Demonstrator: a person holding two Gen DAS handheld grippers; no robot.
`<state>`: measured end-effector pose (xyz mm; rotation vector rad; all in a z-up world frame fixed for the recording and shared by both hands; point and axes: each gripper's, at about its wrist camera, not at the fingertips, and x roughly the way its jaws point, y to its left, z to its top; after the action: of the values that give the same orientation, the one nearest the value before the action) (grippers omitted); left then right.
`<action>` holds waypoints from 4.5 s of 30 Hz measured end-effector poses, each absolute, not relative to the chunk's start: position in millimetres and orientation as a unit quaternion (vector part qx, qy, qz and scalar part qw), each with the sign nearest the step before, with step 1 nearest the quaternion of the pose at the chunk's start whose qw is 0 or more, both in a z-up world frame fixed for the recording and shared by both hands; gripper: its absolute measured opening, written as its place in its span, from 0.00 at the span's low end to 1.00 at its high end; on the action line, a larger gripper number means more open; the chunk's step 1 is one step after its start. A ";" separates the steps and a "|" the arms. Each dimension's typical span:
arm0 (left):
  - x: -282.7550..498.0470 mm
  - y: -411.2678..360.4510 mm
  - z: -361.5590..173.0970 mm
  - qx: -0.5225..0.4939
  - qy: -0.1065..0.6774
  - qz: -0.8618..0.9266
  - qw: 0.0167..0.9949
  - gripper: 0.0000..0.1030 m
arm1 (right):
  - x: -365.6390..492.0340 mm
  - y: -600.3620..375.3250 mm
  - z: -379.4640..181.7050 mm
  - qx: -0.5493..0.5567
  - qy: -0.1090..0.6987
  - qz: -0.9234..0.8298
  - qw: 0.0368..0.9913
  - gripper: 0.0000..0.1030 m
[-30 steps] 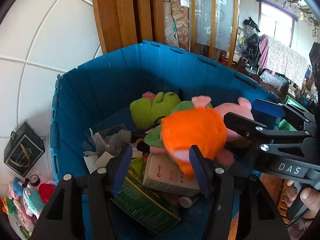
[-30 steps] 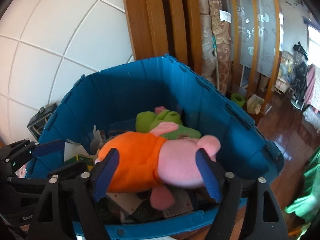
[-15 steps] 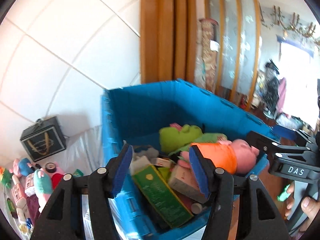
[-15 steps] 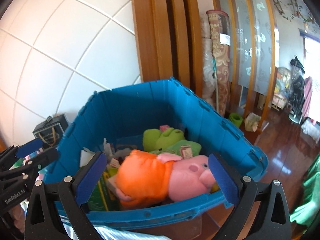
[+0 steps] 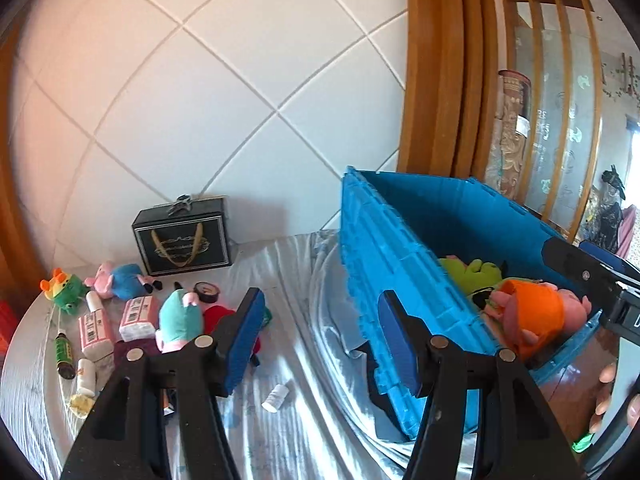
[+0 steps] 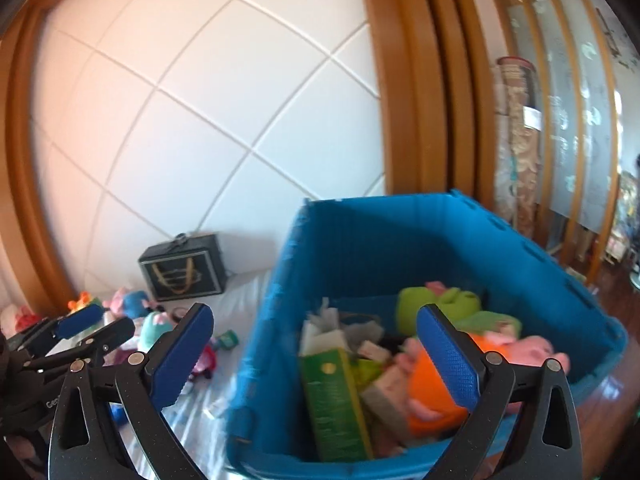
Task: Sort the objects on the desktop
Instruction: 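Withdraw both open tools from the crate back toward the bed, then grasp the white pill bottle with the left tool while the right tool grasps the bunny plush, then carry the bottle and bunny plush into the blue crate and release both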
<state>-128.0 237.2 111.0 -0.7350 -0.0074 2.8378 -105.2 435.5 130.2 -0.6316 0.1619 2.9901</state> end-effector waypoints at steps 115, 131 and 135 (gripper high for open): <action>-158.8 216.8 109.0 -0.187 0.010 0.970 0.153 0.44 | -122.9 317.9 126.6 -0.166 -0.048 0.985 0.012 0.38; -174.3 436.3 121.8 -0.254 0.077 0.932 0.248 0.44 | -110.2 519.2 111.4 -0.214 -0.010 0.961 0.174 0.39; -180.1 459.5 114.9 -0.283 0.095 0.920 0.253 0.44 | -122.3 543.4 101.8 -0.250 -0.017 0.950 0.185 0.39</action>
<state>-180.1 459.5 114.9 -0.7701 0.2583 2.5021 -122.3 543.4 101.8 -0.7044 -0.0479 2.6787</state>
